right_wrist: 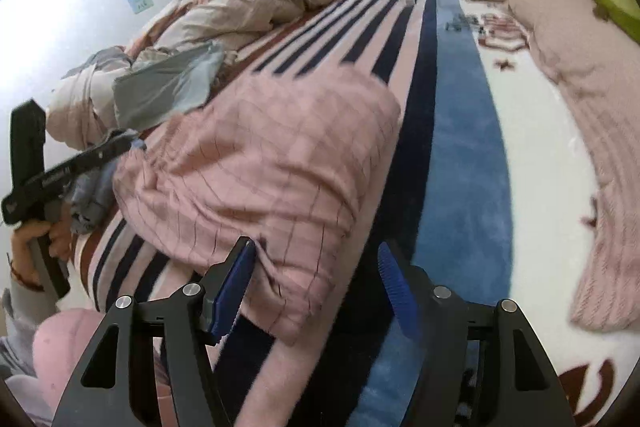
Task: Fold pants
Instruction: 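Pinch the elastic waistband with the left tool and lift the bundle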
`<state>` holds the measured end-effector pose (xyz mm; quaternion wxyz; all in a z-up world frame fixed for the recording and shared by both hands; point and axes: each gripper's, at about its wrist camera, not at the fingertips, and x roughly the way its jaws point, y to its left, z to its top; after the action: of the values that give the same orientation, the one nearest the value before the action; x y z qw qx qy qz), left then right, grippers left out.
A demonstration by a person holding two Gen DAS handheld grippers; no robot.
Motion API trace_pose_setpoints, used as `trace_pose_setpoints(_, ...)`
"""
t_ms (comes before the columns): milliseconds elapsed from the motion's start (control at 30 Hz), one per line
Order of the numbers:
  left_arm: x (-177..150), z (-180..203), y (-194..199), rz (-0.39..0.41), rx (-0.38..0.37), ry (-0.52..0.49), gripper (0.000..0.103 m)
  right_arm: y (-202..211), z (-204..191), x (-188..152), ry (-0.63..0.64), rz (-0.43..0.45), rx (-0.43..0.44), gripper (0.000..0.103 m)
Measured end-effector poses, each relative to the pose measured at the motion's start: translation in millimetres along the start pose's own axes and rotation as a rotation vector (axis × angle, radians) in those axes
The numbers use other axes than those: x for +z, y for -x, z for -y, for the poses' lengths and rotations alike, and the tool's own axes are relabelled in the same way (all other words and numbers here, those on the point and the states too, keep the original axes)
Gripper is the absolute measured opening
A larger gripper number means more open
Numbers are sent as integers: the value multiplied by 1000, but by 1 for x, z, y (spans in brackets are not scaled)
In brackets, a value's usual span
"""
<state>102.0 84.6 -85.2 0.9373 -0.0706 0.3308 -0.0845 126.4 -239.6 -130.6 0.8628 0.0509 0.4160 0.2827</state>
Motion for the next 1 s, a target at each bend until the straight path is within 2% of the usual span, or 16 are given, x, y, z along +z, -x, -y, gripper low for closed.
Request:
trace_pose_setpoints(133,25,20,-35,-28,-99,-89,45,5,-3,17,19,43,15,60)
trace_pose_setpoints(200,24,29,-54,-82,-151,-150,32,4,-3,24,18,55,23,60)
trace_pose_setpoints(267,19,34,-77,-160,-115,-193,28,1,-3,25,14,52,36,60)
trace_pose_setpoints(400,3,26,-88,-218,-71,-196,32,-8,-2,21,24,22,48,60)
trace_pose_setpoints(500,-9,18,-84,-242,-127,-158,36,-15,1,16,26,-7,44,60)
trace_pose_setpoints(533,-11,19,-82,-241,-126,-158,36,-17,2,16,22,-13,42,60)
trace_pose_setpoints(633,-12,21,-75,-215,-116,-160,11,-18,3,16,8,-10,48,60)
trace_pose_setpoints(667,-10,23,-71,-187,-114,-153,8,-17,3,18,5,-4,54,60)
trace_pose_setpoints(733,-3,18,-55,-103,-98,-101,5,-15,1,22,6,5,52,60)
trace_pose_setpoints(833,9,-3,-39,-28,-10,-13,5,-11,-2,29,17,19,34,60)
trace_pose_setpoints(933,8,-16,-39,-32,47,-16,6,-11,-4,34,27,18,15,60)
trace_pose_setpoints(1000,-1,-22,-48,-87,71,-11,8,-20,-7,35,47,-10,-34,60)
